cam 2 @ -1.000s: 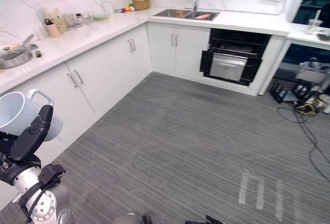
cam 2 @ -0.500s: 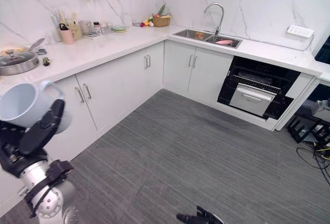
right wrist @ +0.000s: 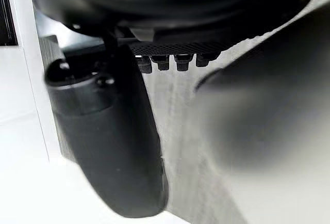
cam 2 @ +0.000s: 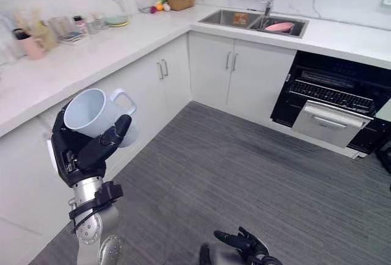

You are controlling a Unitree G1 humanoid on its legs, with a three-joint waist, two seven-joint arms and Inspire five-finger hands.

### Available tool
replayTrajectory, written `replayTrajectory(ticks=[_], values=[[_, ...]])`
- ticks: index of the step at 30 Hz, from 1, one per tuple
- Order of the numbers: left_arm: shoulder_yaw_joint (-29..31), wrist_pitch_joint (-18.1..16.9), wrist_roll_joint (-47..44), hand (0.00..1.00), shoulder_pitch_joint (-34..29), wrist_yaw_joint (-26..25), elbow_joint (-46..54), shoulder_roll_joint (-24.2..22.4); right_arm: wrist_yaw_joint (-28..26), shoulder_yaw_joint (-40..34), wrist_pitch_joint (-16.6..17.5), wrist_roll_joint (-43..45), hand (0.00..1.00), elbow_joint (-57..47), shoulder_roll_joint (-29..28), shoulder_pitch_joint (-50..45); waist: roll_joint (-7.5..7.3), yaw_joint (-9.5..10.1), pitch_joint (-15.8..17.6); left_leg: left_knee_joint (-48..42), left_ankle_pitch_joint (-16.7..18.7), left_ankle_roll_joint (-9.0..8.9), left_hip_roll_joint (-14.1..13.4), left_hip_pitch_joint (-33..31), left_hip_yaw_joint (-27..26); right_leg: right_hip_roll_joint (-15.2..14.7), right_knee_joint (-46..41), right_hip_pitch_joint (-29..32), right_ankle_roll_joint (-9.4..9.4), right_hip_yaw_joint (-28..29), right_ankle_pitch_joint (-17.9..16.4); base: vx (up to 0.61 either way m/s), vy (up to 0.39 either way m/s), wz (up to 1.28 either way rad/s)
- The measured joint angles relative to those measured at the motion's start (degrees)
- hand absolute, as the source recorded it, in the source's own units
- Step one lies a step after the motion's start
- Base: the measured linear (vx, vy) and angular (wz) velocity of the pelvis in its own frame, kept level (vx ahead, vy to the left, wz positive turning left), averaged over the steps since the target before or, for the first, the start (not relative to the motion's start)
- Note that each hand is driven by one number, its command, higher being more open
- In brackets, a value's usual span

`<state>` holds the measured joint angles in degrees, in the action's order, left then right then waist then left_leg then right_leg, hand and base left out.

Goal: Walk over to the sink, pick up the cup, carry it to the dishwasher, place the cup inside the dishwasher, then close the dishwasher door

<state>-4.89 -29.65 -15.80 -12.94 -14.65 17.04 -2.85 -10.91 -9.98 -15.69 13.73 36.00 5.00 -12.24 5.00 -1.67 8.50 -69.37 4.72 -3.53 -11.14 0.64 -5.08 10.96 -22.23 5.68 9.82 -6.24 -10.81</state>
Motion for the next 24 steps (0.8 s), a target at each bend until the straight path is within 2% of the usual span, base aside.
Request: replayTrajectory(ticks=[1,2,3,4,5,6,7,8,9,10,11,12,13,14,15,16,17,18,19,20,21,22,23,24], values=[[-0.76,0.01,0.01,0.0,-0.33,1.14,0.0,0.0,0.14,0.89,0.04,0.13,1.0,-0.2,0.35,-0.75,-0.7,0.68,0.43,-4.99,2.26,2.54,0.18,-6.63,-0.31,0.17,2.79,-4.55,0.69,1.96,-0.79,0.72,-0.189,-0.53],[-1.02,0.0,0.0,0.0,-0.34,1.65,0.04,-0.03,0.22,1.36,0.07,0.19,1.0,-0.18,0.55,-1.04,-0.9,1.02,0.51,-5.36,3.6,3.05,0.26,-9.83,-0.55,0.18,4.43,-6.79,0.79,2.94,-0.84,0.59,-0.119,-0.65],[-1.23,-0.01,-0.01,0.0,-0.3,2.78,0.33,-0.2,0.38,1.99,0.16,0.52,1.0,0.08,1.2,-1.44,-1.14,1.92,0.41,-2.67,6.52,3.35,0.59,-15.68,-1.43,0.18,7.38,-10.41,0.18,5.16,-0.46,0.59,-0.098,-0.63],[-1.23,-0.01,0.0,0.0,-0.26,3.42,0.51,-0.23,0.57,2.05,0.32,0.94,1.0,0.82,1.37,-1.18,-1.21,2.39,0.45,0.65,7.99,3.22,0.73,-18.06,-2.25,0.12,8.67,-12.33,0.13,6.57,-0.46,0.62,-0.048,-0.9],[-1.15,0.01,-0.01,0.0,-0.23,3.77,0.73,-0.11,0.87,2.2,0.28,1.15,1.0,2.41,1.39,-0.07,-1.55,3.04,0.66,10.42,9.58,2.82,2.19,-20.76,-3.16,-0.49,10.62,-15.67,-0.64,9.62,-0.87,0.65,0.018,-1.04],[-1.29,0.3,-0.02,0.0,-0.26,3.72,0.69,0.14,1.22,3.18,0.27,1.32,1.0,4.27,1.75,1.44,-1.83,3.54,0.86,24.51,8.84,2.71,5.08,-21.08,-3.3,-1.76,11.52,-18.3,-2.16,12.33,-1.77,0.66,0.048,-1.06],[-1.62,0.55,-0.01,0.0,-0.27,3.7,0.7,0.17,1.34,3.61,0.29,1.42,1.0,4.93,2.1,2.01,-1.87,3.64,0.83,32.58,7.24,2.67,6.62,-20.81,-2.75,-2.38,11.73,-19.34,-2.86,13.45,-2.19,0.68,0.109,-1.06],[-2.66,0.58,0.02,0.0,-0.25,3.38,0.87,0.23,1.34,4.22,0.32,1.82,1.0,6.22,2.71,3.26,-1.57,3.7,0.63,47.82,2.24,1.71,9.54,-20.15,0.54,-3.11,12.16,-21.3,-4.39,15.91,-3.25,0.69,0.166,-1.07],[-3.82,0.53,0.09,0.0,-0.1,2.78,1.14,0.54,1.37,4.25,0.68,1.94,1.0,7.82,2.64,4.26,-1.45,3.95,0.45,56.47,-4.62,0.92,10.85,-19.95,3.98,-3.47,11.98,-23.13,-5.75,18.56,-5.0,0.7,0.198,-1.11],[-4.58,0.55,0.06,0.0,-0.06,2.31,1.11,0.82,1.49,4.24,0.92,1.92,1.0,8.66,2.43,4.55,-1.77,4.22,0.25,56.85,-8.58,1.15,11.28,-19.62,4.53,-3.93,11.55,-24.14,-6.21,19.9,-6.13,0.73,0.242,-1.11],[-5.72,0.67,-0.04,0.0,0.09,1.65,0.91,1.42,2.27,4.01,1.51,1.92,1.0,10.3,1.25,5.0,-3.16,4.62,-0.59,55.86,-14.6,5.38,12.65,-18.25,4.25,-5.79,9.76,-25.2,-7.05,21.56,-8.06,0.74,0.232,-0.72],[-6.02,1.02,-0.06,0.0,0.84,1.61,0.53,1.92,2.86,3.78,1.78,1.94,1.0,10.93,0.4,5.04,-5.12,3.71,-1.03,53.77,-12.33,7.1,13.77,-18.3,2.94,-7.38,6.79,-24.33,-7.54,21.44,-8.33,0.89,0.249,-0.57],[-6.59,1.33,-0.41,0.0,1.97,1.56,0.39,1.99,3.63,3.71,1.93,2.04,1.0,11.03,-0.26,4.9,-6.48,3.22,-1.05,51.13,-9.26,7.64,14.32,-17.48,1.76,-8.25,1.54,-23.34,-9.66,20.33,-6.81,0.72,0.177,-0.26],[-6.8,1.42,-0.84,0.0,2.5,1.56,0.39,2.3,4.33,3.71,1.93,2.11,1.0,11.07,-0.65,4.91,-7.08,3.2,-0.84,50.2,-7.79,7.52,14.31,-16.18,1.02,-8.5,-1.03,-23.02,-10.49,19.46,-5.14,0.68,0.15,-0.54],[-6.97,1.48,-1.17,0.0,3.13,1.36,0.47,2.99,5.44,3.62,2.01,2.44,1.0,11.08,-1.6,4.43,-8.05,3.11,-0.88,49.81,-4.69,7.42,13.82,-12.39,-0.4,-8.6,-7.33,-21.99,-11.86,16.56,-0.13,0.5,0.107,-0.68],[-7.33,1.51,-1.17,0.0,3.62,1.06,1.12,3.87,6.1,3.66,2.54,3.09,1.0,11.06,-2.94,3.87,-8.69,3.14,-0.94,51.46,-2.05,7.16,13.92,-8.45,-1.16,-9.61,-14.54,-19.45,-16.15,12.63,5.5,0.66,0.136,-0.95],[-8.01,1.49,-0.94,0.0,4.34,-0.01,2.93,4.52,6.51,3.69,3.93,3.04,1.0,10.41,-3.34,3.22,-9.55,2.83,-0.81,54.87,0.07,7.47,13.62,-3.44,-2.56,-12.73,-26.42,-13.55,-17.72,8.24,15.38,0.5,0.081,-0.93],[-8.24,0.72,-0.75,0.0,5.3,-1.21,3.76,4.28,6.28,4.38,4.72,3.01,1.0,9.9,-3.16,3.65,-10.02,2.61,-0.94,56.41,1.42,7.39,13.41,-0.79,-4.02,-15.21,-35.63,-7.66,-12.58,5.68,10.01,0.57,0.073,-1.02],[-8.54,0.43,1.15,0.0,7.46,-3.84,3.14,4.05,5.56,5.45,5.33,2.87,1.0,7.51,-2.29,3.56,-9.7,2.02,-1.12,57.89,2.75,7.61,12.08,3.03,-5.54,-17.08,-39.9,-1.07,-9.07,1.31,2.35,0.43,0.029,-0.74],[-8.77,0.42,2.01,0.0,8.54,-4.93,2.55,4.26,5.29,6.17,5.67,2.86,1.0,6.33,-1.89,3.21,-8.78,1.57,-0.93,58.31,2.62,6.95,11.04,4.56,-6.27,-17.35,-39.03,1.58,-8.96,-0.84,-0.52,0.43,0.036,-0.54],[-9.0,0.48,3.29,0.0,10.64,-6.48,1.22,4.8,5.04,7.28,6.43,2.94,1.0,4.25,-1.56,2.73,-8.17,0.43,-0.83,58.67,3.33,5.88,8.56,7.45,-7.0,-17.05,-31.26,4.73,-9.61,-5.31,-4.35,0.5,0.006,-0.3],[-8.64,0.56,3.84,0.0,12.03,-7.44,0.2,5.35,5.32,8.04,6.42,2.98,1.0,2.84,-1.66,2.53,-7.98,-0.55,-0.9,59.27,4.49,3.96,6.23,10.16,-8.33,-15.53,-18.01,6.06,-10.06,-9.93,-4.39,0.44,-0.025,-0.28],[-8.09,0.61,3.82,0.0,12.18,-7.72,0.01,5.57,5.41,8.27,6.14,2.95,1.0,2.57,-1.76,2.51,-7.98,-0.76,-0.91,59.47,5.31,2.69,5.57,11.66,-9.47,-14.43,-10.05,6.09,-10.06,-11.97,-2.62,0.73,-0.065,-0.59],[-6.41,0.56,3.82,0.0,11.48,-8.34,-0.04,5.91,5.38,8.57,5.46,2.84,1.0,2.39,-2.14,2.24,-8.42,-0.34,-1.19,59.83,7.13,0.63,5.48,15.12,-11.79,-12.37,2.98,5.91,-8.35,-14.8,5.61,0.63,-0.077,-0.85]])
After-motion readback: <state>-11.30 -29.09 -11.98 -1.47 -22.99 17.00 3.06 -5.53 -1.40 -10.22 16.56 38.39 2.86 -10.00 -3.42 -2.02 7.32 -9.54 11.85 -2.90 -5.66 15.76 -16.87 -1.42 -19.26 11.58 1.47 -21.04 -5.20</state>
